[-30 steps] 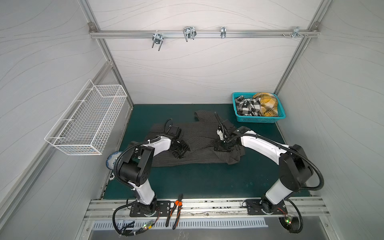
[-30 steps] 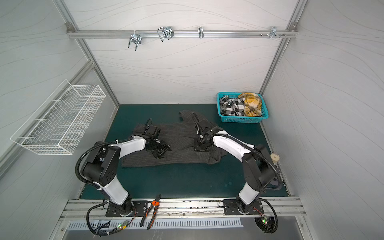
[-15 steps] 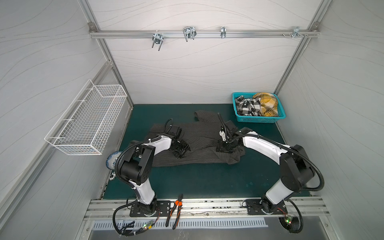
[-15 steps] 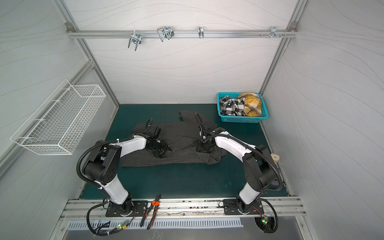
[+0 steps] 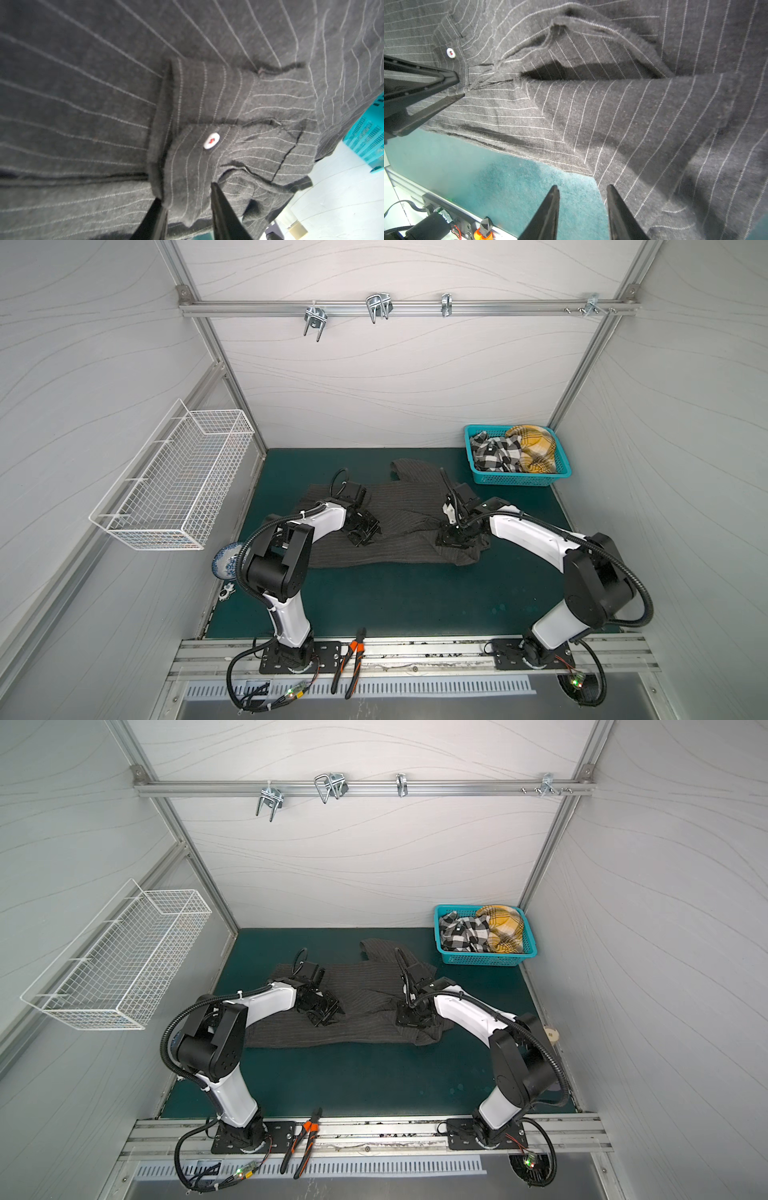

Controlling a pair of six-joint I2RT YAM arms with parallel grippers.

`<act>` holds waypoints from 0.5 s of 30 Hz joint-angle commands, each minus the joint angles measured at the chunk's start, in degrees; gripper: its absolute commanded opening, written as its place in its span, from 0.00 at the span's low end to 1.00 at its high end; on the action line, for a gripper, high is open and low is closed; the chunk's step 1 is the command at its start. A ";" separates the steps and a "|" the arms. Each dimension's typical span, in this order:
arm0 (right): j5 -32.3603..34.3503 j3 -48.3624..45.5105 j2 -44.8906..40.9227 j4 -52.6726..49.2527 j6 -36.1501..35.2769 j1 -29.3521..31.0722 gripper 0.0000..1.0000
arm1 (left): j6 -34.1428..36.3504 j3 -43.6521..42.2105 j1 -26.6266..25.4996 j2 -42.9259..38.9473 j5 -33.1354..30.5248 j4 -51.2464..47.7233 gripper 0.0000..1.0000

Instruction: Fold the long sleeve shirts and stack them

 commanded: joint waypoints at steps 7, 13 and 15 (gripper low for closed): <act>-1.11 -0.34 -2.60 -0.52 1.43 -0.98 0.40 | 2.75 6.69 0.75 0.67 -0.83 -3.58 0.00; -13.42 -0.98 -4.23 3.95 8.53 -4.42 0.66 | 14.71 15.86 0.82 -9.52 -12.80 -14.50 0.00; -19.35 -1.66 -4.89 7.41 11.82 -3.93 0.71 | 17.88 17.26 1.46 -13.69 -15.62 -14.42 0.00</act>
